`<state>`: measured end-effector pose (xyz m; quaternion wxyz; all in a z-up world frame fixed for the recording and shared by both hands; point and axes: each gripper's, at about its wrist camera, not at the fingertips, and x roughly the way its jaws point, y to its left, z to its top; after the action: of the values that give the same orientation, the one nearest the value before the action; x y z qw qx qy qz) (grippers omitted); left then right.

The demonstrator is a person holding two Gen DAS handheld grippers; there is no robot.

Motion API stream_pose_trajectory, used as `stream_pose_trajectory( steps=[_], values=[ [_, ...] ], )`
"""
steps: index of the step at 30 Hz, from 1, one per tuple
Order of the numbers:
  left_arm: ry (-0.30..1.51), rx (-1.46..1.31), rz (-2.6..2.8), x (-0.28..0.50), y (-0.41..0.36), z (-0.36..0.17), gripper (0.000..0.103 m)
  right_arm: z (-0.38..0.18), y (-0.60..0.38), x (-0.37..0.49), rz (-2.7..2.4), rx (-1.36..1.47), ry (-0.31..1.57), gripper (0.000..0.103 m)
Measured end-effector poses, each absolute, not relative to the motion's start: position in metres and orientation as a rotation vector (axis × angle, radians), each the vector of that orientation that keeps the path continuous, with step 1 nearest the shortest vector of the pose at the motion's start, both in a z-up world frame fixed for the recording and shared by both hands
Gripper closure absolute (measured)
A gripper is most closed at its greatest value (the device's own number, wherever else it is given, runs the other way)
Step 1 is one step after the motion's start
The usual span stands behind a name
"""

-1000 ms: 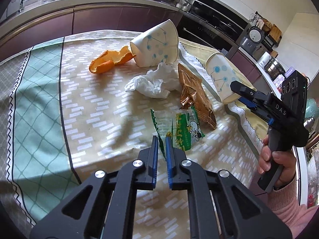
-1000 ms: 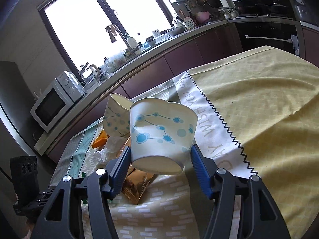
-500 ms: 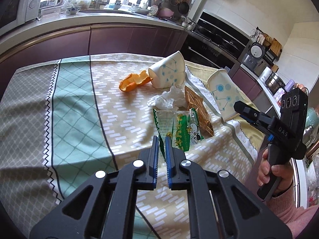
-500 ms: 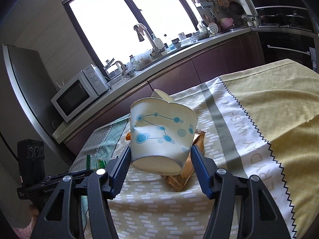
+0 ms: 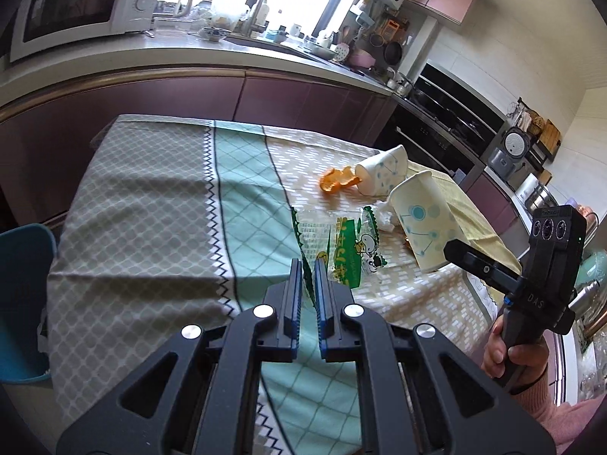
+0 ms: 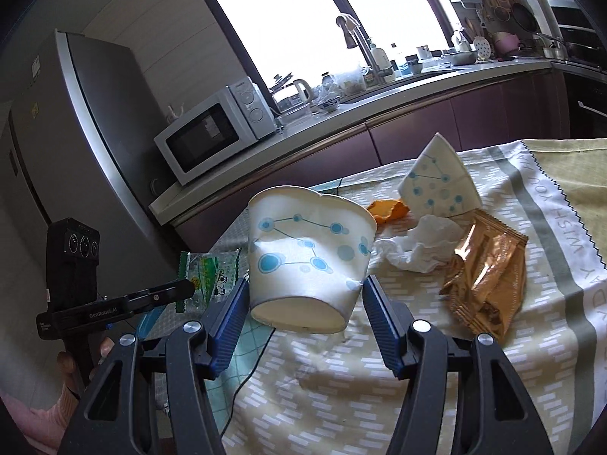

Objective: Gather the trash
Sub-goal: 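Carry the green wrapper and paper cup to the teal bin and release both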

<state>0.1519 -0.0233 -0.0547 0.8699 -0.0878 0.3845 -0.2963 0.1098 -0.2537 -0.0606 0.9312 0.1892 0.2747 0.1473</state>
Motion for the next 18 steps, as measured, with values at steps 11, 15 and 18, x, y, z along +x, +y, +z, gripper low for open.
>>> stream_pose_trajectory(
  steps=[11,15,18],
  values=[
    [0.750,-0.250,-0.400,0.136,0.091,-0.044,0.096,-0.048,-0.163,0.145,0.506,0.297,0.599,0.044],
    [0.741,-0.278,-0.309,0.131,0.137,-0.046,0.096,-0.044,-0.126,0.159,0.577,0.251,0.619,0.044],
    [0.739,-0.303,-0.249,0.129,0.170,-0.050,0.096,-0.041,-0.098,0.169,0.628,0.216,0.634,0.044]
  ],
)
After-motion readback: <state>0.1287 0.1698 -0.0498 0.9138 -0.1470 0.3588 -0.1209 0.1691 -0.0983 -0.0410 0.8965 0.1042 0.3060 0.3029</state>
